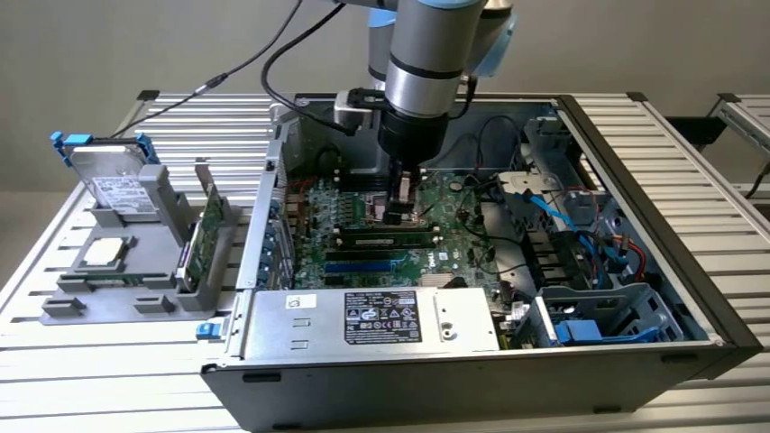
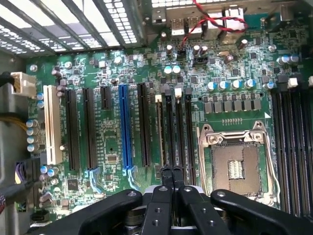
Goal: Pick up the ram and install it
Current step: 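Press down the ram until it locks into place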
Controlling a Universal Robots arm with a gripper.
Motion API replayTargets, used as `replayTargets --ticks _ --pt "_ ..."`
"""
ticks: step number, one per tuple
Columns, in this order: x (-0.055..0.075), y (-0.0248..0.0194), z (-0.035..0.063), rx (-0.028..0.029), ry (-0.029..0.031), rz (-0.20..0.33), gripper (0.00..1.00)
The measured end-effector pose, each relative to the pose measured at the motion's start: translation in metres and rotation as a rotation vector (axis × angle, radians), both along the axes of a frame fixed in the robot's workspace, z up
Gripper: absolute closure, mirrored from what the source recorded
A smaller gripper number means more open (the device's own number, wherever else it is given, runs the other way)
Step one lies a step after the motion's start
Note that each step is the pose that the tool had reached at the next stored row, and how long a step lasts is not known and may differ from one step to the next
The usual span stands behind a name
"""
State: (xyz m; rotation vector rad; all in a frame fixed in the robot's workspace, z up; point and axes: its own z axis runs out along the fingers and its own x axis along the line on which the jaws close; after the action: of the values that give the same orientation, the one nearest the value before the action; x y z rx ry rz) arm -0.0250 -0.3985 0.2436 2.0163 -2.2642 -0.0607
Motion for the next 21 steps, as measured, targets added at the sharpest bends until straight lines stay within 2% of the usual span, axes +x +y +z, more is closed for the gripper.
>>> replayTargets --ticks 8,21 --pt "0.0000 0.0000 0.0000 0.0001 -0.0020 -0.119 0.90" --pt "0.0000 0.0000 -0.0001 0.0008 -0.0153 -0.299 0.90"
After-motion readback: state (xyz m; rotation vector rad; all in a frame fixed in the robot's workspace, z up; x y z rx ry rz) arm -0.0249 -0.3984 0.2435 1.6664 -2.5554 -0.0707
